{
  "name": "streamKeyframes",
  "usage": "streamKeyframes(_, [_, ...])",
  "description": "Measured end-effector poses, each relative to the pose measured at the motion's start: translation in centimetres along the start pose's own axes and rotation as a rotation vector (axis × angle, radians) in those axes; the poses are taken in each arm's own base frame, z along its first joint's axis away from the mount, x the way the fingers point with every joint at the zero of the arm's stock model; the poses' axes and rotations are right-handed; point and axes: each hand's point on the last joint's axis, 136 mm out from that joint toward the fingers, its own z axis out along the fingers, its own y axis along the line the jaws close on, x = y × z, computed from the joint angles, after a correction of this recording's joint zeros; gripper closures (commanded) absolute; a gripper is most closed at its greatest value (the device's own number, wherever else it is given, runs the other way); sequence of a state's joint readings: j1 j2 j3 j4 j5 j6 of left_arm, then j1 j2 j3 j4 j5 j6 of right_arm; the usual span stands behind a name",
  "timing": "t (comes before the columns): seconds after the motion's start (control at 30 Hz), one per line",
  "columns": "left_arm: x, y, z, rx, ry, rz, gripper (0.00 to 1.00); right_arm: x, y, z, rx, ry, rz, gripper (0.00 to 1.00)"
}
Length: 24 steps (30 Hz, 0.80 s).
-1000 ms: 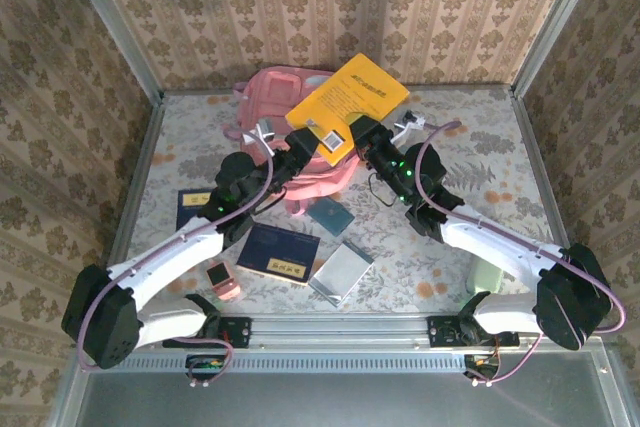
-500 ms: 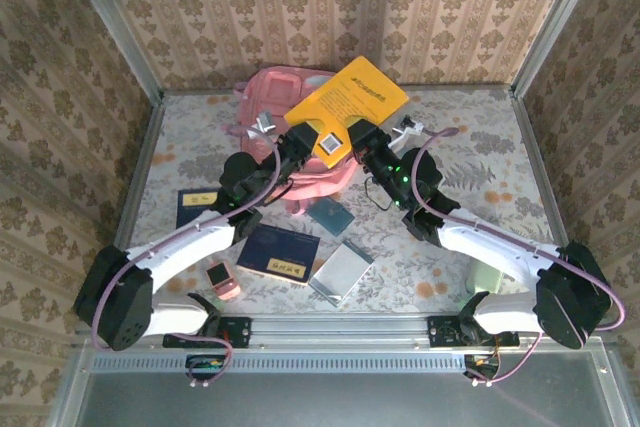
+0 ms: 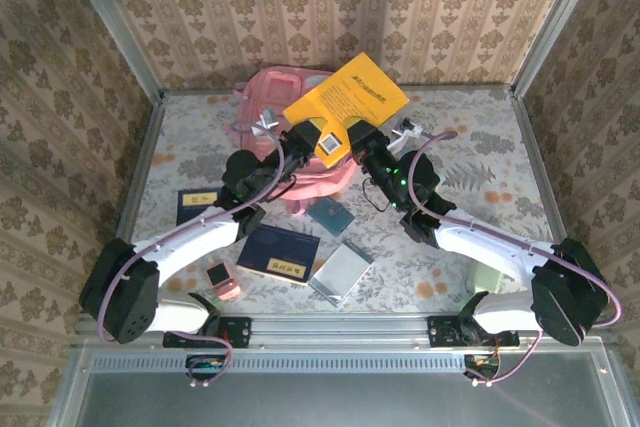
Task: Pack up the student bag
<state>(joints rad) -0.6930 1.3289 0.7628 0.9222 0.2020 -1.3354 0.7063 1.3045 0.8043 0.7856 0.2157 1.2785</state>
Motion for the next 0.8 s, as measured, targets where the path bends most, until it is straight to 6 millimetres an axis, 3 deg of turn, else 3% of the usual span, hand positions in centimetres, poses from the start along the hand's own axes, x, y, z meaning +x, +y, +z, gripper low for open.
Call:
streamKeyframes(0.17, [-0.1, 0.3, -0.3, -0.026, 0.011, 0.010, 1.00, 0.2, -0.4, -0.2, 0.026, 0.009, -0.021, 0.68])
streamKeyframes(0.27, [-0.8, 0.3, -1.6, -0.090, 0.017, 0.066, 1.00, 0.5, -1.4, -0.7, 0.085, 0.031, -0.081, 0.49])
streamKeyframes(0.43, [-4.8, -0.9, -5.7, -0.195, -0.080, 0.188, 1.00, 0.1, -1.9, -1.8, 0.145, 0.048, -0.182, 0.28])
streamKeyframes(0.63, [-9.0, -0.6, -10.1, -0.380, -0.171, 0.315, 1.00, -0.3, -3.9, -2.2, 0.276, 0.096, -0.332, 0.20])
streamKeyframes(0.8, [-9.5, 0.5, -12.2, -0.580, -0.108, 0.425, 1.00, -0.4, -3.6, -0.9, 0.314, 0.188, -0.515, 0.23])
